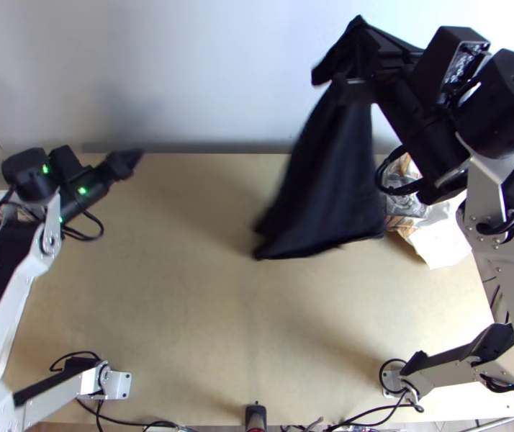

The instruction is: Fold the t-shirt

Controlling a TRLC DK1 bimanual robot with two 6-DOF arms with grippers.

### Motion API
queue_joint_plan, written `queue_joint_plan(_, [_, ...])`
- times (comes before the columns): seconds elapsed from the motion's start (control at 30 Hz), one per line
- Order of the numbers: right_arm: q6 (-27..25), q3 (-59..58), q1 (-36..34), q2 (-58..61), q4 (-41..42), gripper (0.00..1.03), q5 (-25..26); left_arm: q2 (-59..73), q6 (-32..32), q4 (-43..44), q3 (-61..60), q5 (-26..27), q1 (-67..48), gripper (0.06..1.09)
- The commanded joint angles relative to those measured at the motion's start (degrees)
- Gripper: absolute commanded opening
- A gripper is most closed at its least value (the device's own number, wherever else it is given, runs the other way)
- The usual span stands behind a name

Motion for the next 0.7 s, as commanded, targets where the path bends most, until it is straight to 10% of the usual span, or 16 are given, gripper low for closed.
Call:
queue_joint_plan(0.0, [-0.2, -0.1, 0.4, 0.1, 0.1, 0.02, 0.1, -8.3, 3.0, -1.8, -1.2, 0.3, -10.7, 1.02])
queue_joint_plan(0.3, [-2.6, -0.1, 0.6, 1.3, 2.4, 0.02, 2.0, -10.2, 3.0, -2.2, -2.5, -0.1, -22.4, 1.02])
queue_joint_plan(0.67, [-7.1, 0.8, 3.9, 5.7, 9.1, 0.02, 5.8, -5.4, 7.8, 6.7, -11.6, -15.4, -42.5, 1.02])
